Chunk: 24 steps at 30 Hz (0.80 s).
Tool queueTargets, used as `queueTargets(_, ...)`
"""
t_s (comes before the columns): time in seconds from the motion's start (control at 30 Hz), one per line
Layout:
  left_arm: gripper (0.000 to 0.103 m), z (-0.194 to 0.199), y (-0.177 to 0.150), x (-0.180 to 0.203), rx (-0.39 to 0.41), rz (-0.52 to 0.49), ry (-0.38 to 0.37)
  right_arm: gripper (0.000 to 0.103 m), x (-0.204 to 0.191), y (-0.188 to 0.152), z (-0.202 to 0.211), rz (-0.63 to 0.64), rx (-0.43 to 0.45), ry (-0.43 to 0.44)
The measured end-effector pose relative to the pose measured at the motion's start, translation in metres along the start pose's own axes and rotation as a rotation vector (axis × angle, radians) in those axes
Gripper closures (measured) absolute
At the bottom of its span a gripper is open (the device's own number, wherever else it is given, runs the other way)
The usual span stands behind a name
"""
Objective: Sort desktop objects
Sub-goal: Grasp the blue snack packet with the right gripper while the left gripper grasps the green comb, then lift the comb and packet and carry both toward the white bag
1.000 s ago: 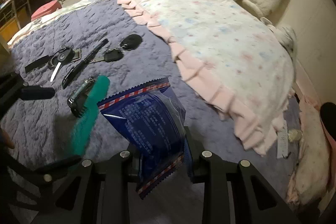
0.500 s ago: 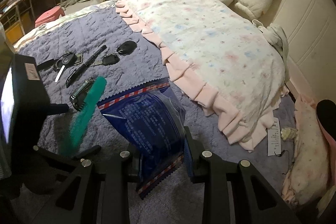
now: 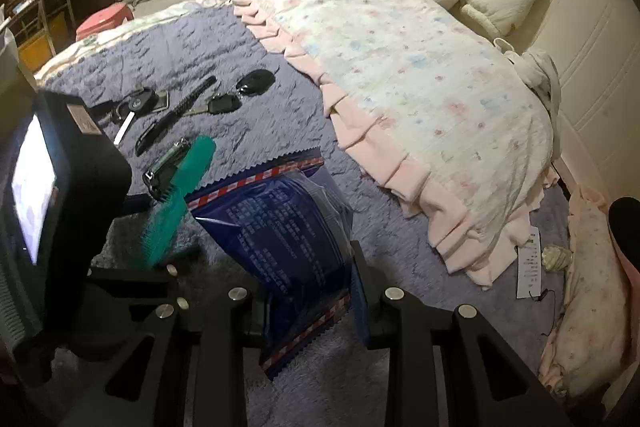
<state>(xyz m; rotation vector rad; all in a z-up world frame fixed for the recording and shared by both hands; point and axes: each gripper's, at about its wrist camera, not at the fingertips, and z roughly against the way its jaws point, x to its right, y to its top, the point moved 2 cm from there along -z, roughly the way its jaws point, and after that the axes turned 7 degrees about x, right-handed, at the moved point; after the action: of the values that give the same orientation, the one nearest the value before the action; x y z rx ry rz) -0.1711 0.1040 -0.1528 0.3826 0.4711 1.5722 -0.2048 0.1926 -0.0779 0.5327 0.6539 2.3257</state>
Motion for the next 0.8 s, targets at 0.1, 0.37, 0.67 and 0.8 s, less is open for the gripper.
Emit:
queueTargets(0.1,0.069,0.000,0.001,0.001,-0.001,-0.006,-0.006,0.076,-0.003,-0.001,-0.008,-0.006,-0.018,0.013)
queueTargets(0.37,0.078,0.006,0.001,-0.012,-0.008,0.043,-0.062,0.076,-0.001,-0.008,-0.023,-0.052,-0.049,0.049)
queueTargets(0.67,0.078,0.029,0.000,-0.012,0.036,0.007,-0.057,0.076,-0.003,-0.008,-0.026,-0.056,-0.056,0.054)
queueTargets(0.8,0.078,0.040,0.001,-0.014,0.051,-0.010,-0.051,0.076,-0.006,-0.007,-0.024,-0.054,-0.053,0.053)
